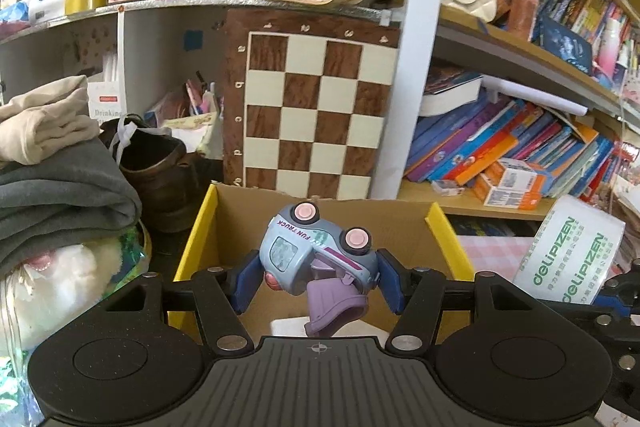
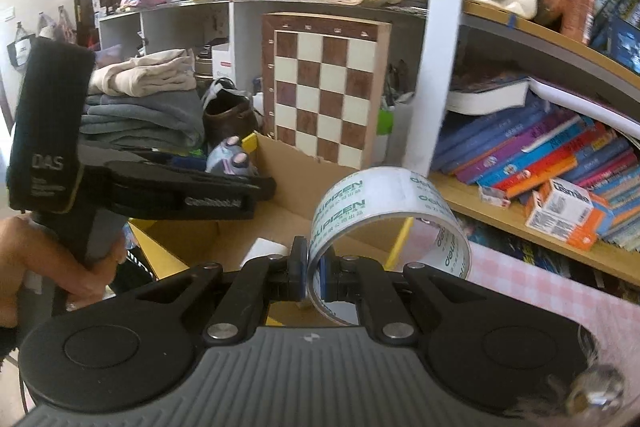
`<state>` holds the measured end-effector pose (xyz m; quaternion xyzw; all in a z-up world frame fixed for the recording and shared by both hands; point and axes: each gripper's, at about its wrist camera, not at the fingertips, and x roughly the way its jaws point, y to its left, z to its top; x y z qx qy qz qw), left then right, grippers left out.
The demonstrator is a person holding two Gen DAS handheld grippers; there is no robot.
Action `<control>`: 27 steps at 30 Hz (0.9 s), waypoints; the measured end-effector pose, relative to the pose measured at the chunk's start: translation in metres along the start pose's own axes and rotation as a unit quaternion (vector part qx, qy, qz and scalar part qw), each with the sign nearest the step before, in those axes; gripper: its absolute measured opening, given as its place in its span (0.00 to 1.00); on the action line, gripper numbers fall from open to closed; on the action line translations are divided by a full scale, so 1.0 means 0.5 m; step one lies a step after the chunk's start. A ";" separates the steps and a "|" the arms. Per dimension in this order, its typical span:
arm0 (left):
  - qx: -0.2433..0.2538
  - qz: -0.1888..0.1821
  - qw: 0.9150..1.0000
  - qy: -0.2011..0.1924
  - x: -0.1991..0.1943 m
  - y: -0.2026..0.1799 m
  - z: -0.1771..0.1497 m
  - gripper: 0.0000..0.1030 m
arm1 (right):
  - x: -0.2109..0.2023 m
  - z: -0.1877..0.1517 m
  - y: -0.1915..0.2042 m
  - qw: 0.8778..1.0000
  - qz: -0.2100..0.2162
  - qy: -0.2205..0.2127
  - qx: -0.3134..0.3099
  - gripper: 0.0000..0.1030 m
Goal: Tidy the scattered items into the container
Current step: 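Lower the grey toy car into the yellow box with the left gripper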
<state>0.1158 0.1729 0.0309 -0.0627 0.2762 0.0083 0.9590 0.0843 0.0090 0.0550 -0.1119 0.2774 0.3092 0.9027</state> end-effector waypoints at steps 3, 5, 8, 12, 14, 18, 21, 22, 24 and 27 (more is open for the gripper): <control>-0.006 0.006 1.000 0.009 0.019 0.015 0.003 0.58 | 0.015 0.010 0.007 1.000 0.007 -0.001 -0.006 0.06; -0.009 0.011 1.000 0.017 0.036 0.022 0.005 0.58 | 0.019 0.012 0.009 1.000 0.009 -0.001 -0.007 0.06; -0.003 0.019 0.999 0.032 0.064 0.025 0.008 0.58 | 0.022 0.011 0.006 1.000 0.009 0.001 -0.005 0.06; 0.019 0.024 0.998 0.053 0.106 0.014 0.015 0.58 | 0.021 0.011 -0.002 1.000 0.006 0.002 -0.002 0.06; 0.026 0.025 0.997 0.064 0.126 0.011 0.018 0.58 | 0.020 0.010 -0.006 1.000 0.005 0.001 -0.001 0.06; 0.039 0.025 0.995 0.087 0.161 0.006 0.020 0.58 | 0.018 0.008 -0.013 1.000 0.004 0.000 0.003 0.06; 0.045 0.025 0.993 0.103 0.181 0.009 0.019 0.58 | 0.017 0.007 -0.017 1.000 0.005 0.000 0.008 0.06; 0.043 0.025 0.993 0.108 0.186 0.011 0.019 0.58 | 0.017 0.007 -0.018 1.000 0.006 0.000 0.010 0.06; 0.041 0.030 0.992 0.112 0.190 0.015 0.018 0.58 | 0.017 0.006 -0.021 1.000 0.007 0.000 0.014 0.06; 0.036 0.029 0.992 0.118 0.191 0.018 0.016 0.58 | 0.018 0.005 -0.024 1.000 0.009 0.000 0.017 0.06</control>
